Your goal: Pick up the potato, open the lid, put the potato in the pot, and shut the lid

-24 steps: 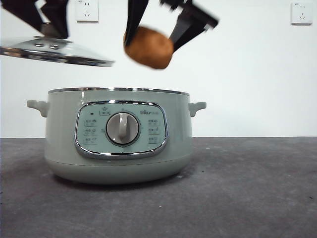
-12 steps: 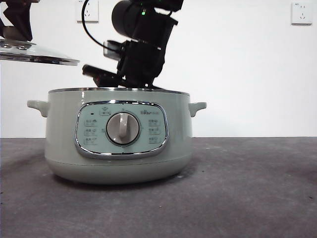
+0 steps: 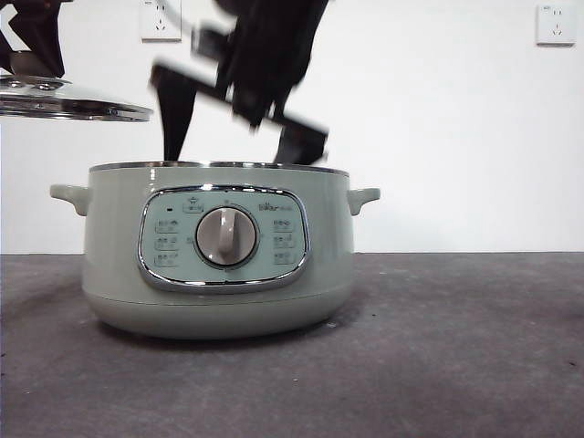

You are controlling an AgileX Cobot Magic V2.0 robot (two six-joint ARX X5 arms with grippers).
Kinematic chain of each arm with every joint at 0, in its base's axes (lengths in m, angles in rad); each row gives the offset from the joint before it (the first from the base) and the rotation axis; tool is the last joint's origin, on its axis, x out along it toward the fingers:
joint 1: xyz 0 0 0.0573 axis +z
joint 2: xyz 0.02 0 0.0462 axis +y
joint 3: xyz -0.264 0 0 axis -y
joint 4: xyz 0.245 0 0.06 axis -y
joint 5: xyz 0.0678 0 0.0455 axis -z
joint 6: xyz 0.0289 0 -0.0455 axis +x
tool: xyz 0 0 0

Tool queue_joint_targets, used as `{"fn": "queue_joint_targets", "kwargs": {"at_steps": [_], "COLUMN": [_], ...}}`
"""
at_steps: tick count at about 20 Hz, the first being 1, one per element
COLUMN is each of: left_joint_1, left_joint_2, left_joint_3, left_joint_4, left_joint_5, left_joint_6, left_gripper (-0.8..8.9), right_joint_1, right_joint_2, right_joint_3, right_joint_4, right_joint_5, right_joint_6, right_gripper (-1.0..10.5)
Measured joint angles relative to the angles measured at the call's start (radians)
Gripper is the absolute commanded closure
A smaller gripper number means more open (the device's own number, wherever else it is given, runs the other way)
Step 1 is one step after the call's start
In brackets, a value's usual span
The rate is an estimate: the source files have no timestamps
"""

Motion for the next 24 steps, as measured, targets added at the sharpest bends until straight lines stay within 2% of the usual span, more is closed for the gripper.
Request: {"fn": "queue_joint_targets", "kwargs": {"at_steps": [2, 5, 7, 11, 17, 21, 24], "left_joint_1": [-0.010, -0.051, -0.099, -0.219, -0.378, -0.439, -0.472], "left_joint_2": [0.000, 0.000, 0.002, 0.033, 0.081, 0.100, 0.108], "left_joint_3": [0.000, 0.000, 0.000, 0.000, 0.000, 0.000, 0.000], "left_joint_4": [-0.011, -0.039, -0.060, -0.062, -0.061, -0.060, -0.055], "left_joint_5": [0.038, 0.042, 0.042, 0.042, 0.019, 0.015, 0.016], "left_joint_6": [-0.021, -0.034, -0.038, -0.040, -0.040, -0.040, -0.037], "left_gripper": [8.22, 8.22, 8.22, 8.22, 8.22, 8.22, 8.22], "right_joint_1": [0.005, 0.021, 0.024, 0.026, 0.026, 0.026, 0.026], "right_joint_2": [-0.112, -0.226, -0.281, -0.378, -0.583, -0.779, -0.921], "right_joint_3": [0.010, 0.012, 0.012, 0.012, -0.080, -0.273, -0.423], "right_joint_4": [-0.051, -0.201, -0.280, -0.442, -0.464, -0.459, -0.394], "right_joint_5": [0.066, 0.188, 0.214, 0.341, 0.375, 0.377, 0.377], "right_joint_6": [-0.014, -0.034, -0.040, -0.056, -0.075, -0.072, -0.047], "right_gripper": [3.1, 3.1, 3.1, 3.1, 3.1, 3.1, 3.1]}}
